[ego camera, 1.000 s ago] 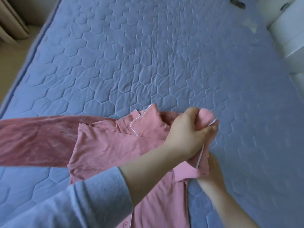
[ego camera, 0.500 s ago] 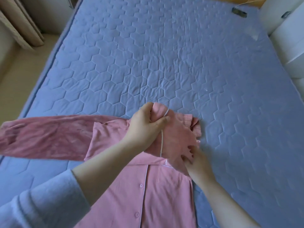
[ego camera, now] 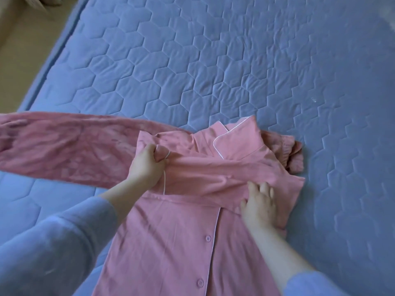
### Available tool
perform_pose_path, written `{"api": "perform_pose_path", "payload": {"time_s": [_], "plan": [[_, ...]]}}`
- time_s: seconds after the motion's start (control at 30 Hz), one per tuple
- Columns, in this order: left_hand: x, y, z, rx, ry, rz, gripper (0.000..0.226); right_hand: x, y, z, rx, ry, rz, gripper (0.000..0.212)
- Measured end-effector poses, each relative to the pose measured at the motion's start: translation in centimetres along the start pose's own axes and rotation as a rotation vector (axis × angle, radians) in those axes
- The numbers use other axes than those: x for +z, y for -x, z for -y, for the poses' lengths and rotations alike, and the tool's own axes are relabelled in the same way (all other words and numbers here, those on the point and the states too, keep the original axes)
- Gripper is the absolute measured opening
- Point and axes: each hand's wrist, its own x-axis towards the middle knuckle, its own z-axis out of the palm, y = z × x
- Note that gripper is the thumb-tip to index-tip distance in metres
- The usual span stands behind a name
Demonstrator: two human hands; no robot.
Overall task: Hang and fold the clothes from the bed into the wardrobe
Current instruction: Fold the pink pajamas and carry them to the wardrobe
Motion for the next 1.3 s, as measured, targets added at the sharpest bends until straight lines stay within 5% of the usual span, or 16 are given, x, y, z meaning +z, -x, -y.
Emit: {"api": "perform_pose_path", "payload": {"time_s": [0.2,0.37,0.53,0.73,0.83,0.9,1.07,1.17,1.3], "plan": [[1.6,-1.3,1.2,0.011,-0.002,-0.08,0.026,-1.2,-1.8,-0.5,0.007,0.034,0.021,0.039],[1.1,-2.0,-0.2,0.074,0.081,-0.133,0.013,-2.2,-2.8,-0.8,-0.139,-0.234,0.106,0.044],[2.1,-2.8,1.2,0.173,-0.101,-0.074,0.008,-1.2,-2.9,-1.1,-0.199,-0.319,0.146,0.046],[2.3,-3.5,1.7,0.309,-0.322,-0.077,0.005,-1.3,-4.5,-0.8,-0.132,-0.407,0.029,0.015],[2.6,-3.6,0.5,0.396,-0.474,-0.094,0.044,-2.2,-5.6,-1.0,-0.161,-0.321,-0.199,0.019],[3.0,-3.9,-0.8,0.504,-0.519,-0.07,0.06,-2.7,-6.4,-1.3,-0.161,-0.241,-0.273,0.045],[5.2,-5.5,-4.1,0.517,-0.661,0.161,0.101,-3.6,-9.7,-3.0,-0.08,-0.117,0.036,0.108],[6.0,-6.5,-5.3,0.377,-0.835,0.213,0.112,-4.1,-10.9,-3.5,-0.069,-0.069,0.118,0.104],[6.1,-7.0,-5.6,0.406,-0.84,0.111,0.076,-4.5,-11.0,-3.8,-0.105,-0.031,0.076,0.076]]}}
